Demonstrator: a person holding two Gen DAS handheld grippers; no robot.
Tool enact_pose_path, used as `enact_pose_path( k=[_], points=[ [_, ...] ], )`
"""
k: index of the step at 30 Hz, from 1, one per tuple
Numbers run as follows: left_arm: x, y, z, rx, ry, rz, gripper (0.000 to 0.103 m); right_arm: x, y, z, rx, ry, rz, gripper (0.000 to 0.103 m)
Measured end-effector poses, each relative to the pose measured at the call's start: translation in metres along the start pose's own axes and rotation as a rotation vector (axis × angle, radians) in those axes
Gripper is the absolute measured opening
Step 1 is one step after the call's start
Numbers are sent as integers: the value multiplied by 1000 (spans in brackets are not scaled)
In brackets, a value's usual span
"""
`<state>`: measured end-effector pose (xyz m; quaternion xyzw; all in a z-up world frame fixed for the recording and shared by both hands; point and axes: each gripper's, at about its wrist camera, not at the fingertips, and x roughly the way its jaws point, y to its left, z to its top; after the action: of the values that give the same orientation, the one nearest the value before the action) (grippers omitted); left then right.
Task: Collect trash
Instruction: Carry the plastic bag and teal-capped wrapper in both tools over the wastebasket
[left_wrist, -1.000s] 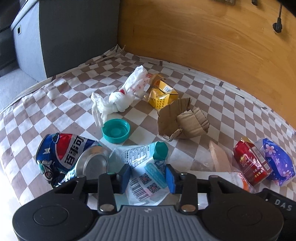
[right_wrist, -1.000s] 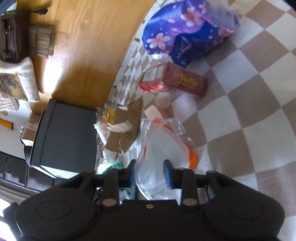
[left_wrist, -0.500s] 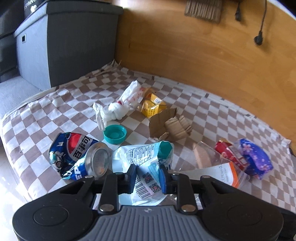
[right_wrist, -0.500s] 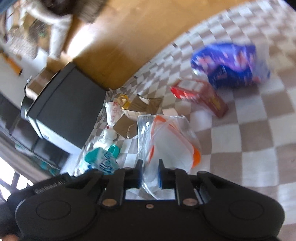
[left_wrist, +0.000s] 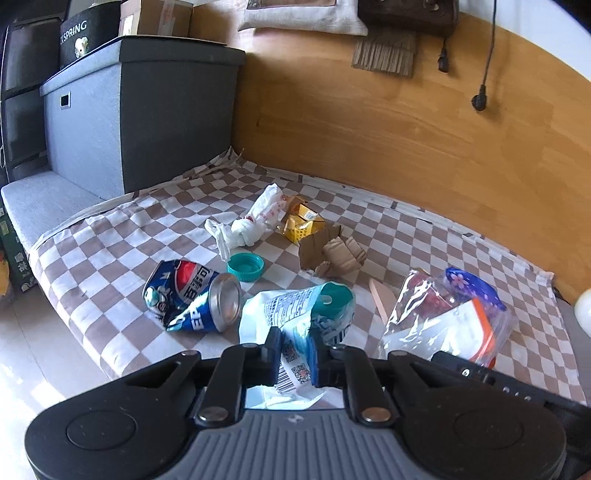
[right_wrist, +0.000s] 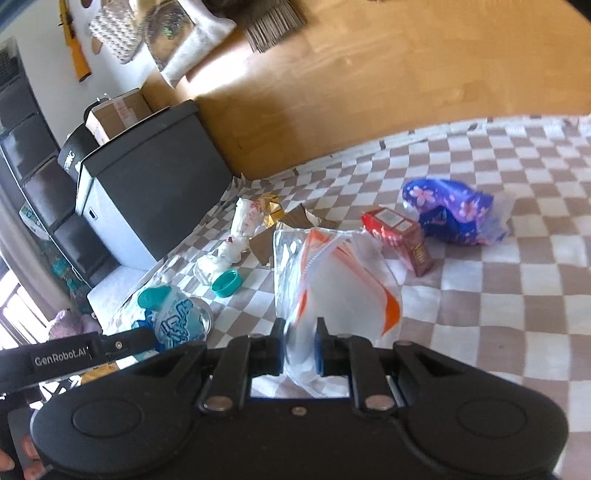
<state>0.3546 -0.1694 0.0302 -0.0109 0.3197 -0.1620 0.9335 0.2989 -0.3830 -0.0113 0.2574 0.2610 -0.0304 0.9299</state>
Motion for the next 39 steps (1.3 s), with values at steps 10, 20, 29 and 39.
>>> enact_pose_path(
  k=[10,20,29,39],
  points=[
    [-28,-5,-19,-21,-21,-40,12,-42,3,-6,-64,-27,-56,16],
    [-54,-15,-29,1,-49,-43,11,-77,14,-10,-150,-50,-99,16],
    [-88,3,-32,-2,-97,-14,10,-96,38,-15,-231,-51,-93,16],
    [-119,55,-39,-55,-129,71,10,-87,89,-29,-298,-24,-6,16]
  ],
)
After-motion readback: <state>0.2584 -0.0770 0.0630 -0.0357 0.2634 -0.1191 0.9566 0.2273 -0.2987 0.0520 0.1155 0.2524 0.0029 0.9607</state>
